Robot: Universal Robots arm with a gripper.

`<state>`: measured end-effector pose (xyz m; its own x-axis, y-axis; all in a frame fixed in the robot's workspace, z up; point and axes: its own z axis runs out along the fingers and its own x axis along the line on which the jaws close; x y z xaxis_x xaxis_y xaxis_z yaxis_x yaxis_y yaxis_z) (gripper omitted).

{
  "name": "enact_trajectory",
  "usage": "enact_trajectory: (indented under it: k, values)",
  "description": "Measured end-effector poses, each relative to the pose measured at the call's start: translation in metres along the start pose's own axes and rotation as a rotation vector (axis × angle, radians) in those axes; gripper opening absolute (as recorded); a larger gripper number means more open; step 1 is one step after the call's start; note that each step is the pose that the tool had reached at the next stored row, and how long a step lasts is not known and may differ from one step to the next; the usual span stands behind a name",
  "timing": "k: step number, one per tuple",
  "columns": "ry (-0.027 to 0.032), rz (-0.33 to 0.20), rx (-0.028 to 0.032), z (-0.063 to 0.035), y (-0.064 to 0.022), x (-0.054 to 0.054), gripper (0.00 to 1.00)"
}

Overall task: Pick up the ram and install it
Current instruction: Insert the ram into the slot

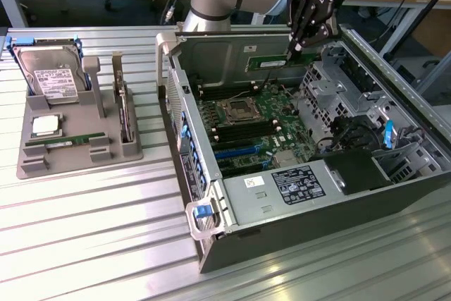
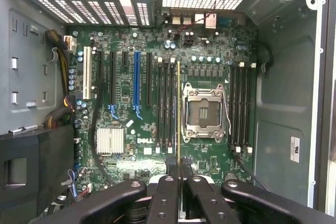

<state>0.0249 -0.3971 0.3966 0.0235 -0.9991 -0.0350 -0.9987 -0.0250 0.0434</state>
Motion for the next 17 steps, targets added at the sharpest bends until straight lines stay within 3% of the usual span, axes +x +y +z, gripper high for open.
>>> enact_trajectory:
  k: [17]
  values:
    - [0.0, 0.0, 0.0, 0.0082, -0.0004, 0.0003, 0.12]
